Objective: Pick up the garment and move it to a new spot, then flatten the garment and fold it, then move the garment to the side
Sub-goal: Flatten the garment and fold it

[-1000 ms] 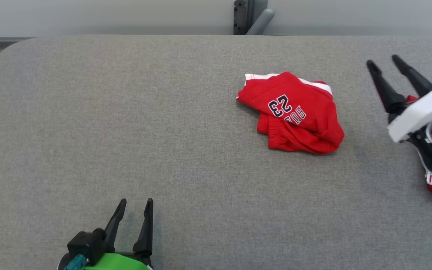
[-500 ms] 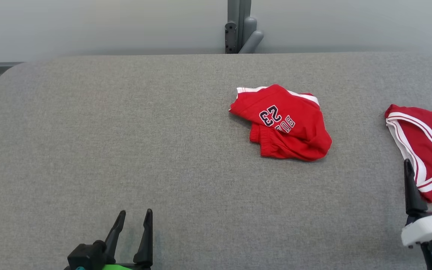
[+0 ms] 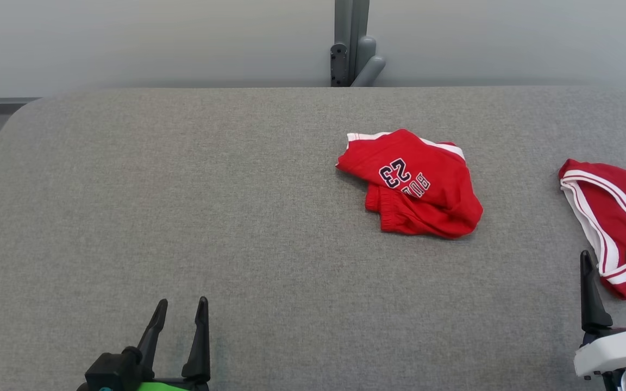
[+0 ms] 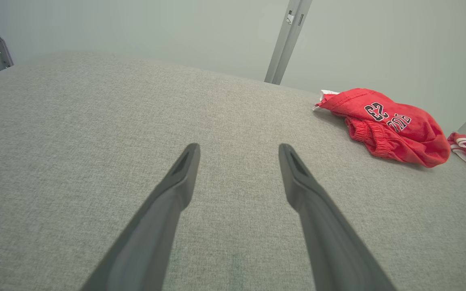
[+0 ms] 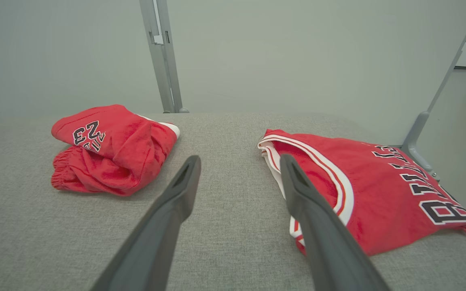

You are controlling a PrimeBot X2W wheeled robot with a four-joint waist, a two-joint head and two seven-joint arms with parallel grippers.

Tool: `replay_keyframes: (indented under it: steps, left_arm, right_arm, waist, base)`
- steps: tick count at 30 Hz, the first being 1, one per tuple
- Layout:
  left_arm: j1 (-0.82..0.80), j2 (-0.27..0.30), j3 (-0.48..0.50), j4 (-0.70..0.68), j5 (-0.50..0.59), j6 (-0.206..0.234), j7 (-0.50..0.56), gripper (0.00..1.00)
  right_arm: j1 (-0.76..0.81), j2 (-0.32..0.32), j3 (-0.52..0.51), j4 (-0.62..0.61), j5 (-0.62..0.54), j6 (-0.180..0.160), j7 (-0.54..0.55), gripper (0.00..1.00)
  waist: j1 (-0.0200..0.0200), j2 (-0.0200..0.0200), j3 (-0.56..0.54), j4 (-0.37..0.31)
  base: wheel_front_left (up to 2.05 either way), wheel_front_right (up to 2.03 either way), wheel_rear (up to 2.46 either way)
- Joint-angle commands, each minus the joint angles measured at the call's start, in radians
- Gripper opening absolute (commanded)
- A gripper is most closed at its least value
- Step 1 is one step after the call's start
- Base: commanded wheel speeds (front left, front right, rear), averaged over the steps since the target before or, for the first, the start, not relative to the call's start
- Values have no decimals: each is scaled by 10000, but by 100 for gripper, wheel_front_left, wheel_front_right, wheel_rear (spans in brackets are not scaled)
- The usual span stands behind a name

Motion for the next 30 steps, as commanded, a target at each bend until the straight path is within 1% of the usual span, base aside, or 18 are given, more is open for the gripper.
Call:
replay_keyframes:
  steps: [1,5,8,10,11,12,13,14,18,21,26,30]
  left_arm:
    - [87,-3,5,-52,-21,-28,-27,100]
    - [20,-3,-114,-152,-164,-28,-27,100]
    - [-121,-4,-186,-259,-216,-28,-27,100]
    - [-325,-3,-242,-351,-222,-28,-27,100]
    - [-325,-3,-242,-351,-222,-28,-27,100]
    - [-431,-3,-287,-383,-196,-28,-25,100]
    - [-540,-4,-338,-409,-159,-28,-27,100]
    - [-666,-2,-396,-436,-119,-28,-25,100]
    - [-1258,-3,-628,-504,-63,-29,-25,100]
    - [-1653,-1,-853,-500,-66,-29,-27,100]
    - [-2086,-2,-1136,-489,23,-29,-27,100]
    - [-2263,1,-1119,-483,77,-29,-25,100]
  right_arm:
    - [-20,-2,-11,-61,-46,-8,-24,100]
    - [-231,-19,-41,-90,18,-8,-24,100]
    - [-668,-205,88,-94,103,-8,-24,100]
    - [-1188,-406,348,12,236,-8,-24,100]
    - [-1188,-406,348,12,236,-8,-24,100]
    - [-1493,-545,490,154,287,-8,-24,70]
    - [-1791,-694,670,360,339,-8,-24,31]
    - [-2196,-857,802,587,365,-9,-23,0]
    - [-3915,-1341,1269,1696,468,-8,-24,0]
    - [-5104,-1682,1841,2653,424,-8,-23,0]
    - [-6760,-2188,2831,3938,497,-8,-23,0]
    - [-7617,-2547,3873,4637,742,-8,-25,0]
  waist:
    - [0,50,7,42]
    - [0,50,115,141]
    - [0,50,385,193]
    - [0,50,759,216]
    - [0,50,759,216]
    - [0,50,964,229]
    - [0,50,1158,250]
    - [0,50,1379,277]
    - [0,50,2291,536]
    - [0,50,2844,839]
    - [0,50,3519,1324]
    - [0,50,3794,1670]
  base:
    - [0,0,0]
    - [0,0,0]
    - [0,0,0]
    - [0,0,0]
    - [0,0,0]
    - [0,0,0]
    - [0,0,0]
    - [0,0,0]
    - [0,0,0]
    - [0,0,0]
    - [0,0,0]
    - [0,0,0]
